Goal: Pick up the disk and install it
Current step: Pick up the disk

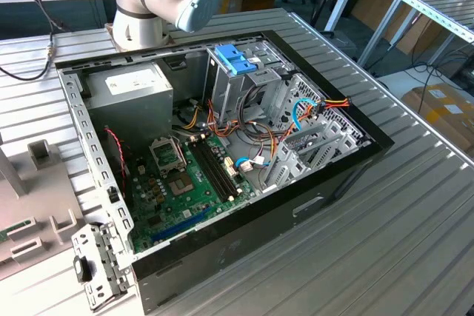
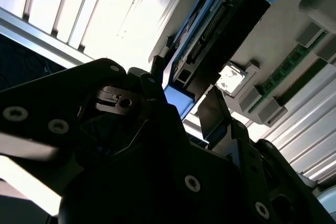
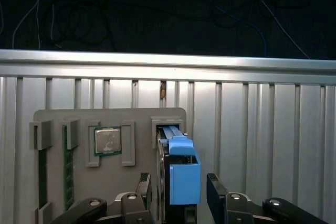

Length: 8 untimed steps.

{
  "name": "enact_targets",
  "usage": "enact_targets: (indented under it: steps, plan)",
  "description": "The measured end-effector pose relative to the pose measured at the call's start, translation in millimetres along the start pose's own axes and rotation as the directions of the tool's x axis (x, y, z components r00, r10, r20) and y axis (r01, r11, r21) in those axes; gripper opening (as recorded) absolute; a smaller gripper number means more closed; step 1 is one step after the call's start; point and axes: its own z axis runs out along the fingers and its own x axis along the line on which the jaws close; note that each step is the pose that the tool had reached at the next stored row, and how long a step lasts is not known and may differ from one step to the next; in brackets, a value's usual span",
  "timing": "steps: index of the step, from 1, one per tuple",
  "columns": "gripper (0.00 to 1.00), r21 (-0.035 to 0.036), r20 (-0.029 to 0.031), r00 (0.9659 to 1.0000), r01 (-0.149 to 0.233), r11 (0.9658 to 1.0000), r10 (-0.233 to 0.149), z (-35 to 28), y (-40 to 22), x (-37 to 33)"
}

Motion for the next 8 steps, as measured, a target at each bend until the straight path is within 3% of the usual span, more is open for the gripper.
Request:
enact_targets:
  steps: [8]
  plan:
    - [0.54, 0.0001, 0.0000, 1.0000, 0.000, 1.0000, 0.000, 2.5, -0.1, 0.1]
